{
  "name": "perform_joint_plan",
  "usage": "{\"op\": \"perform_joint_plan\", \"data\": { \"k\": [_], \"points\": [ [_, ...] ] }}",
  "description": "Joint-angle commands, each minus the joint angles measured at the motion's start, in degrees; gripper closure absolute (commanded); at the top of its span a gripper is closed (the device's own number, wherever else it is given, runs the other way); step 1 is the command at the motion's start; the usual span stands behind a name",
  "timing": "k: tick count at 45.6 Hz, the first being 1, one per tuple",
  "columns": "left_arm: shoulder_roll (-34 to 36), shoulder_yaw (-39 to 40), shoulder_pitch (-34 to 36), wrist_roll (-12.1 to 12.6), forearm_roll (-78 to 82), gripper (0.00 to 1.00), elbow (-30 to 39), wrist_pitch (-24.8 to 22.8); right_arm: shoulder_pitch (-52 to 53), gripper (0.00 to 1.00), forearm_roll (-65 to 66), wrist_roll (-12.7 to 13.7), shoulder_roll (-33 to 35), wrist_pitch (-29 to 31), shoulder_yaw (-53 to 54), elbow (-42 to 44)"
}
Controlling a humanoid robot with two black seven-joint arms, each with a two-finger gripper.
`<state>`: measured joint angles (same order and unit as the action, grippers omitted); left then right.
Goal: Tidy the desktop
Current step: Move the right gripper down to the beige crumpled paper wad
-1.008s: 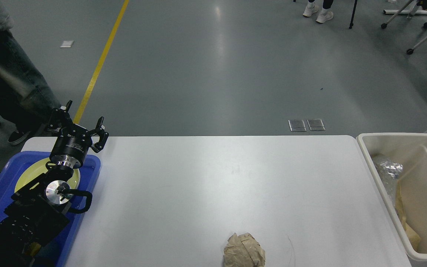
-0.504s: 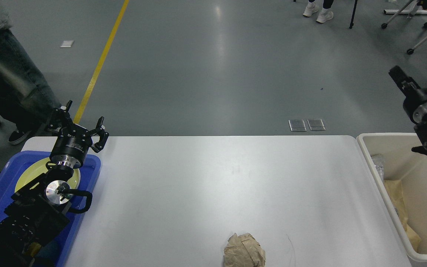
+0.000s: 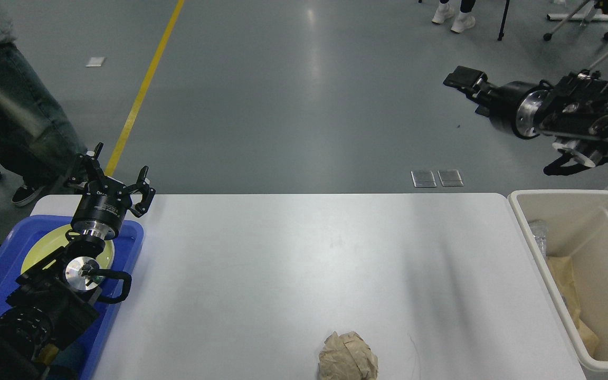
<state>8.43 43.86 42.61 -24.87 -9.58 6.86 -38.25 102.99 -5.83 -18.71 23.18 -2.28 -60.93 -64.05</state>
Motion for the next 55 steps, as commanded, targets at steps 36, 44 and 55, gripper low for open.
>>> {"op": "perform_joint_plan", "data": {
  "k": [36, 44, 55],
  "points": [
    [0.09, 0.0, 0.01, 0.0, 0.0, 0.04, -0.01, 0.02, 3.62, 0.0, 22.0, -0.01, -0.33, 2.45, -4.11, -35.95],
    [0.09, 0.0, 0.01, 0.0, 0.0, 0.04, -0.01, 0.02, -2.96, 0.0, 21.91, -0.1, -2.17, 2.72, -3.49, -35.95],
    [0.0, 0.0, 0.01, 0.0, 0.0, 0.04, -0.01, 0.02, -13.87, 0.0, 21.3, -0.1, -2.7, 1.13, 1.78, -35.95]
  ]
}}
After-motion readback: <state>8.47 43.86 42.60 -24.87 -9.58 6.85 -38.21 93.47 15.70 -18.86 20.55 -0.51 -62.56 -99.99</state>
